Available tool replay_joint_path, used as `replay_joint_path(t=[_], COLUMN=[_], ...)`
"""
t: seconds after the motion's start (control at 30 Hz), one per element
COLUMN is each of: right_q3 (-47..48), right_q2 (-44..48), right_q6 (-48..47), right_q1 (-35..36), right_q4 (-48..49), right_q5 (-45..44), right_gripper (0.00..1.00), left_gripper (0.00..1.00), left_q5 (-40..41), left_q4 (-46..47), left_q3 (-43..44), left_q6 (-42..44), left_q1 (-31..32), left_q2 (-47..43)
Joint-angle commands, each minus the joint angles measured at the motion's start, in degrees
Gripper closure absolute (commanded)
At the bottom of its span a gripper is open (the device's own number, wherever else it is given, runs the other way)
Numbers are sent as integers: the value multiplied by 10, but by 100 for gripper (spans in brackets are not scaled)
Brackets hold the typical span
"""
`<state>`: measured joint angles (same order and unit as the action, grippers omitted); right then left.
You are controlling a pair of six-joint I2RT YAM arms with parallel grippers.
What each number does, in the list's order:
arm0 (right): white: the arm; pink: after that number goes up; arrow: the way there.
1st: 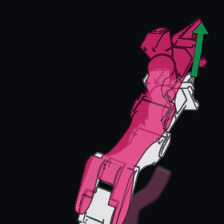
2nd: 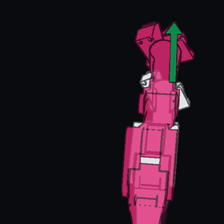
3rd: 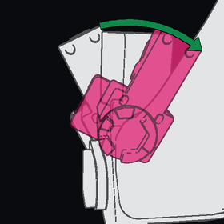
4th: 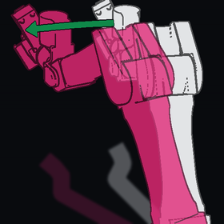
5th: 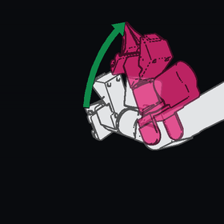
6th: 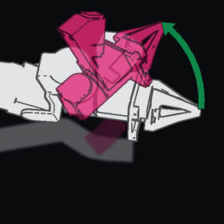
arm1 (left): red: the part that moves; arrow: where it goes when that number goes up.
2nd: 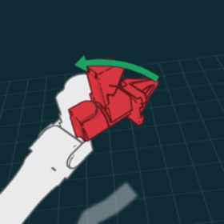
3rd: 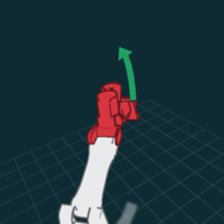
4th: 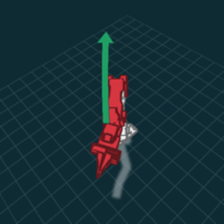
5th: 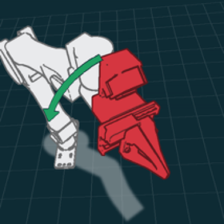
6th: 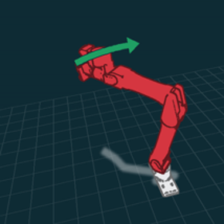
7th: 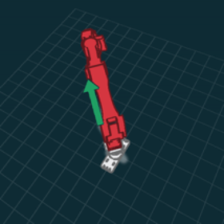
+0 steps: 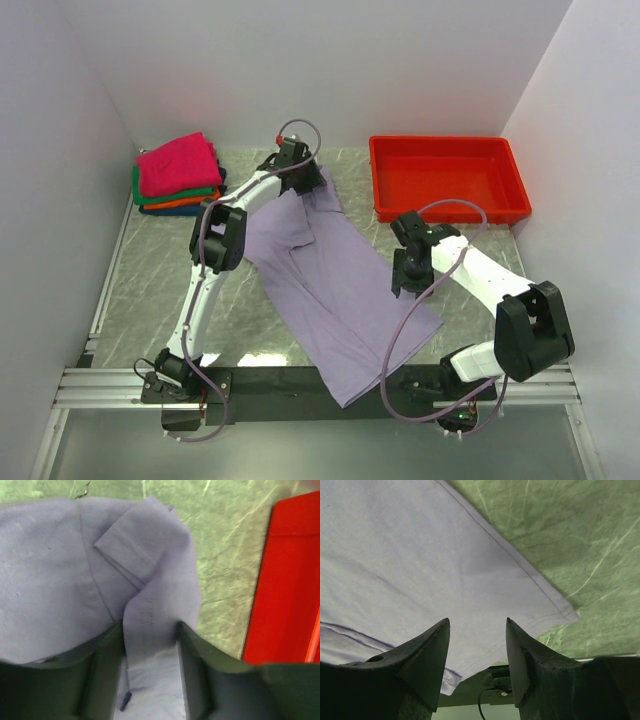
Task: Fold and stack the t-shirts
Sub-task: Fold the tshirt
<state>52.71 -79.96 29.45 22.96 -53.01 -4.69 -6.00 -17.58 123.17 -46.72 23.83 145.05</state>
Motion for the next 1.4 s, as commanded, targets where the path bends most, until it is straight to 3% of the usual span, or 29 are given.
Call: replay_joint_path(t=[0.0, 0.07, 0.47, 0.73, 1.0, 1.37], right_q3=[12, 4, -54, -81, -104, -118], right_q2=[1, 1, 10, -8, -3, 32], right_q6=[-14, -12, 17, 26, 40, 58], right_q1=[-9, -16, -108, -127, -156, -251], right_q4=[-6, -7, -8, 3, 5, 4], right_q5=[-8, -12, -12, 27, 60, 49], right_gripper=[44, 44, 44, 44, 44, 43], left_gripper=[51, 62, 80, 95, 96, 100], left_q5=[6, 13, 6, 11, -6, -38], left_q4=[16, 17, 32, 34, 30, 42], left_q3=[15, 13, -27, -18, -21, -58], left_q6=[-11, -14, -20, -27, -26, -30], left_q1=[5, 4, -3, -12, -22, -22], left_q2=[7, 1, -39, -73, -93, -106])
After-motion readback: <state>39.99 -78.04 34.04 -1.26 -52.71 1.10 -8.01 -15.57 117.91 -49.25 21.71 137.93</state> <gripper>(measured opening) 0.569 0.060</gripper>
